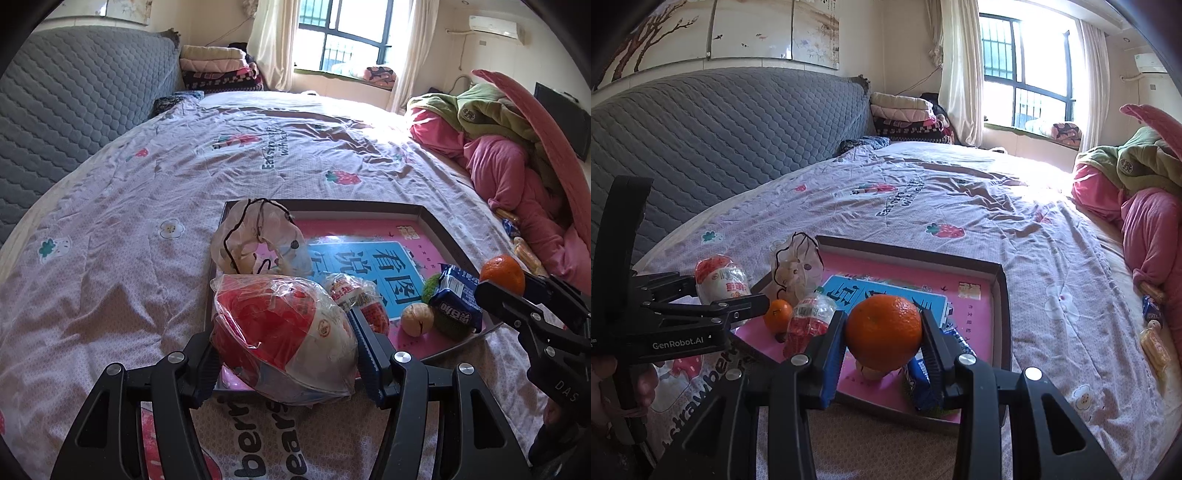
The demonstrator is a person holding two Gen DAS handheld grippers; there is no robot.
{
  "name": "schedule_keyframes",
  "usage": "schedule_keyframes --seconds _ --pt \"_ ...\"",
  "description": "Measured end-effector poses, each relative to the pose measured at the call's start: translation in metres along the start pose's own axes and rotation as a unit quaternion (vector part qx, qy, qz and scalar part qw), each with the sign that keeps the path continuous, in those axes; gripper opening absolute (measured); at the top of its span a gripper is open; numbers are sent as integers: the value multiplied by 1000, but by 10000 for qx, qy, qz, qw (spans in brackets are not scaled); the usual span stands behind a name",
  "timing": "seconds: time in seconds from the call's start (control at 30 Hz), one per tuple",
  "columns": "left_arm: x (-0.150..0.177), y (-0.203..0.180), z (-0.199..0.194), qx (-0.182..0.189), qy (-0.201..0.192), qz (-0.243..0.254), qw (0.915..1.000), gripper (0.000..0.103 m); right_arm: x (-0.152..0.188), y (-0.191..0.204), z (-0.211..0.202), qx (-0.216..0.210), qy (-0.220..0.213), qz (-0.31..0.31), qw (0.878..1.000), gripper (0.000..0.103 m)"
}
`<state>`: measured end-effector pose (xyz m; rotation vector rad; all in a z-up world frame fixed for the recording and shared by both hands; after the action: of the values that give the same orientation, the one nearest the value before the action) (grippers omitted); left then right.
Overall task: Organize objects
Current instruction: 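Lower the bagged ball into the tray with the left tool while the right tool lowers the orange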
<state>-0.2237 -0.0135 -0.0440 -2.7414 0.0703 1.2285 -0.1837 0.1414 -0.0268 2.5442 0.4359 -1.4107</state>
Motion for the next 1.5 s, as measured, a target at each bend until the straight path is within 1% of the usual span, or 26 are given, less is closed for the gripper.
schedule_keyframes --seconds 0.17,0.27,0.63,0.97,1.27,1.33,1.37,1.5 --pt "14 5 10 -54 285 21 9996 64 17 0 8 -79 366 104 9992 39" --pt "18 6 14 -22 364 -52 9993 64 28 2 15 -152 614 150 9979 39" --pt "20 5 25 39 453 -32 9990 64 41 4 25 -255 927 335 9948 39" --pt "20 2 36 101 457 -52 9989 64 42 5 33 -239 933 344 9948 39" --pt "16 0 43 143 366 -58 9992 64 44 3 43 -28 904 161 9958 39" --pt "16 0 45 174 369 -78 9991 61 44 3 45 -1 901 130 9959 39" --pt "16 0 46 185 389 -85 9990 56 44 3 46 26 893 110 9959 39" --pt "17 -1 51 136 387 -59 9991 56 43 1 50 125 856 31 9962 39"
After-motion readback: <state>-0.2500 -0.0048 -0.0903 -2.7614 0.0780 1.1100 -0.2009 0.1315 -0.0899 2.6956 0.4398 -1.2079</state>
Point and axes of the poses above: each gripper's, at about its wrist camera, not at the fingertips, and z roughly the way its jaws point, y to its left, x to its underside, the point moved 6 cm from there along z, roughly the way its jaws point, and after that the axes turned 5 degrees about -y, right-handed, at the moved point
